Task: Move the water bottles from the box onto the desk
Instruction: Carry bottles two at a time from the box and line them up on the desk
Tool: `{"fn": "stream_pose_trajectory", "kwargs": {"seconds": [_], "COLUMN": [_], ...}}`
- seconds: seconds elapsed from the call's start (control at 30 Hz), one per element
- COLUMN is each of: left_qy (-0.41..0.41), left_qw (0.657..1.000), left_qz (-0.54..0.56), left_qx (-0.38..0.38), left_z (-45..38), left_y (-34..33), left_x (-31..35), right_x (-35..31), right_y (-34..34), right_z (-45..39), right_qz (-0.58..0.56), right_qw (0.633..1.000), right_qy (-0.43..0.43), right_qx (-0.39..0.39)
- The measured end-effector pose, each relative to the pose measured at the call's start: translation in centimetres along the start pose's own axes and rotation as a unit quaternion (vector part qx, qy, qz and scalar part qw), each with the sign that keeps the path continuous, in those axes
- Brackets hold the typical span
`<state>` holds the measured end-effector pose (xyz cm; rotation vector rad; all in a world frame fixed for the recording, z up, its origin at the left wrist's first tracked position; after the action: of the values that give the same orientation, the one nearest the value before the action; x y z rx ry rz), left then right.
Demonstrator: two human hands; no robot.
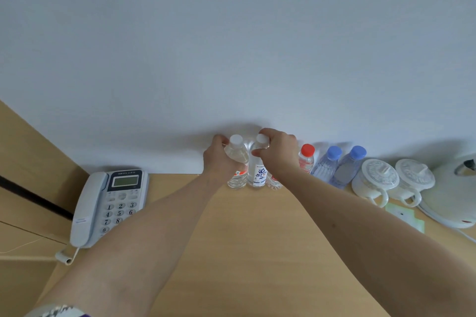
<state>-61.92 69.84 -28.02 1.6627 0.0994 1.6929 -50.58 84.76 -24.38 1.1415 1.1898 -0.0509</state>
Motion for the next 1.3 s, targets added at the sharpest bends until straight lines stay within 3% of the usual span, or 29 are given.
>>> {"fn": "stream_pose_trajectory", "kwargs": {"seconds": [0.23,0.5,0.7,0.93,1.07,1.3], "left_qy": [-0.013,0.014,0.007,-0.121,-0.183,-0.311], "left_qw": [1.000,0.999,0.999,0.985,0.966,0.915], "left_qz": [0.014,0.028,-0.002,-0.124,-0.170,-0.216], "left_qx": [0.019,-0.036,-0.045,-0.027,-0.065,-0.138], "left_z": [0.5,0.7,2.6,6.5,9.8,18.8], "left_y": [0.3,0.9,2.7,4.9,3.1,-3.7], "left_x": [0.0,-0.3,0.2,4.2,6.1,10.1], "right_x": [-0.1,-1.2,-2.4,-2.9,-1.6,4.0], "right_y": [0.0,-0.4,2.3,4.5,6.6,13.0], "right_z": [0.6,1.2,3.6,8.4,13.1,22.8], "right_qz": [-0.009,0.042,0.040,0.147,0.203,0.252], "right_qw": [1.000,0.998,0.999,0.989,0.979,0.959], "right_qy": [-0.009,0.016,0.024,0.005,-0.015,-0.121], "right_qx": [0.018,-0.034,0.028,0.006,0.010,0.039]}}
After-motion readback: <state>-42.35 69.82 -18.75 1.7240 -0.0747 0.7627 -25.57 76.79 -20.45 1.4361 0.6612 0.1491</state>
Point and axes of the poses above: each hand's wrist, its own z-axis away from the middle knuckle, its own y-axis out of the back of the hand, x = y × z, the point moved 9 cm from there along -z, towards the middle knuckle, and after that the axes turned 2 degrees about y, right-handed, at the moved point
